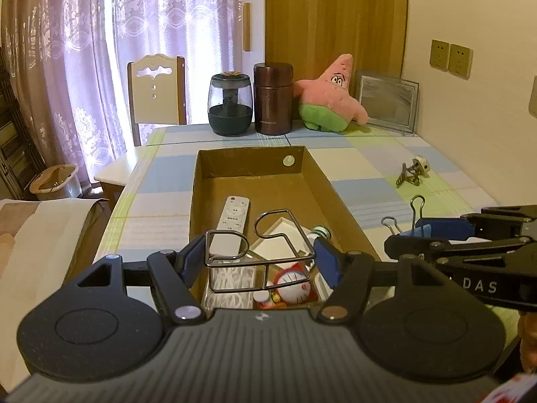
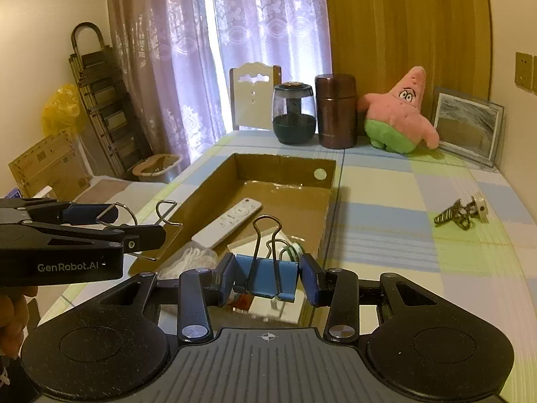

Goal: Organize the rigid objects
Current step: 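Carry the blue binder clip and silver wire rack over the cardboard box with both grippers, then lower the wire rack and binder clip into the box and open both grippers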

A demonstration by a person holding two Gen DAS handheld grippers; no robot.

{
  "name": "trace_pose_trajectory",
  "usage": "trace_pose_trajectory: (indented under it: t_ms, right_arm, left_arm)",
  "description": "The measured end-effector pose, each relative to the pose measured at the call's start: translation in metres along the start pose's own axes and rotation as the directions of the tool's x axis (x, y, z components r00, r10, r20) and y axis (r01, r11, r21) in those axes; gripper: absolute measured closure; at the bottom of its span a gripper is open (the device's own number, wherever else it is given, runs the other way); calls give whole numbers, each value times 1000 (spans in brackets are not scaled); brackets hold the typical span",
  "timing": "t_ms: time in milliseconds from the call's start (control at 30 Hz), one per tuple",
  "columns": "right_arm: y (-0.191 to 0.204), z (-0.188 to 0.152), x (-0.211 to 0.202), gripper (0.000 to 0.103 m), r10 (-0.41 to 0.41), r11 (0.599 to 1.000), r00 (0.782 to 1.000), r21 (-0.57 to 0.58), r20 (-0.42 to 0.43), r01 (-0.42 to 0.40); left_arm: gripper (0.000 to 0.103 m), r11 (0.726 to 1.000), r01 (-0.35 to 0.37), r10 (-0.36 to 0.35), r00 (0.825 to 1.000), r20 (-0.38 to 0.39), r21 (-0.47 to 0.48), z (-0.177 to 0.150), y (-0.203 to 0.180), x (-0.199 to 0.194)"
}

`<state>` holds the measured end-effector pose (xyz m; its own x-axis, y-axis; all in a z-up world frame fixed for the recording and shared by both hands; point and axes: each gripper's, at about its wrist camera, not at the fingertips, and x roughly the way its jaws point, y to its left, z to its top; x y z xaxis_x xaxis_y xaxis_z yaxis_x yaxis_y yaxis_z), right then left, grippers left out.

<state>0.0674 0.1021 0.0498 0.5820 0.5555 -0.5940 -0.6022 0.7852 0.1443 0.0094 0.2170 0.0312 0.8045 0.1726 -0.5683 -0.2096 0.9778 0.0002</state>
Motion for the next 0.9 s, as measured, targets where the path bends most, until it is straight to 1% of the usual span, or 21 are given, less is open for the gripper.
trace_pose_trajectory:
  t_ms: [333, 467, 767, 900]
  right_arm:
    - [-5, 18, 28, 64, -5, 999, 1000, -32, -1, 5]
    - [-11, 25, 42, 64, -8, 999, 1000, -38, -5, 8]
    - [-27, 37, 79, 64, -8, 998, 1000, -56, -22, 7]
    - [-34, 41, 96, 64, 6, 998, 1000, -59, -28, -8]
  left_arm:
    - [39, 1000, 14, -14, 1000, -5, -5, 13, 11, 30]
    - [39, 999, 37, -37, 999, -15, -10, 20, 16, 46]
    - [39, 996, 72, -73, 997, -5, -44, 33, 25, 84]
    - [39, 996, 81, -81, 997, -7, -43, 37, 26, 100]
